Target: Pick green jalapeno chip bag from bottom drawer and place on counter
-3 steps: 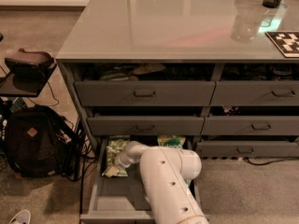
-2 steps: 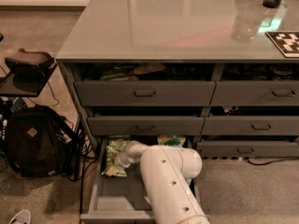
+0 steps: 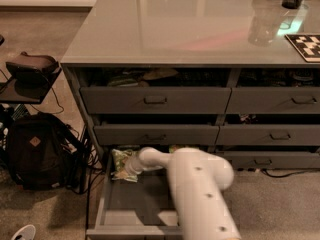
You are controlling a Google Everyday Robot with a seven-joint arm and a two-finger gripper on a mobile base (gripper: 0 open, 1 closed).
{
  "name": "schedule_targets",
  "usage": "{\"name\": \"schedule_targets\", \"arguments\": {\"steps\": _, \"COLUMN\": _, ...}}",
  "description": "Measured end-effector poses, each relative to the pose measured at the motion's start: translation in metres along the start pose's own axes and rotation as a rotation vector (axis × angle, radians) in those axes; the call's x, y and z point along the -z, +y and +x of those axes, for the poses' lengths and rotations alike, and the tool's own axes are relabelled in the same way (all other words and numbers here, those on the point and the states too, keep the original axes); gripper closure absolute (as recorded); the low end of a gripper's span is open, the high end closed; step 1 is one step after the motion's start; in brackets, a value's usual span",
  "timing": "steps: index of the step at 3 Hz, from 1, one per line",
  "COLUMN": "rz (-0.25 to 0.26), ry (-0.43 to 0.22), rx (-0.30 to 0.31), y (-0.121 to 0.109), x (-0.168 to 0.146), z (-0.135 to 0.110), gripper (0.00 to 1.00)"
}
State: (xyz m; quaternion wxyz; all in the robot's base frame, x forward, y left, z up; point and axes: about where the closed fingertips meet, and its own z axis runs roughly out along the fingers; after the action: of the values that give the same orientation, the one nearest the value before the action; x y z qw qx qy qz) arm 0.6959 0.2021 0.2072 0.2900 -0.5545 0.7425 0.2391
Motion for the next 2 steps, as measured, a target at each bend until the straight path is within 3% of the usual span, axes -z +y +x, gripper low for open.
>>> {"name": "schedule_targets", "arguments": {"steps": 1, "rz": -0.026, "ry": -0.119, "rx": 0.133, "y": 0.038, "x": 0.057, "z": -0.024, "gripper": 1.0}}
{"name": "schedule_targets", "arguments": {"steps": 2, "rz": -0.167, "ry": -0.146, "rx": 0.266, "y": 0.098, "x": 0.13, "z": -0.015, "gripper": 1.0}}
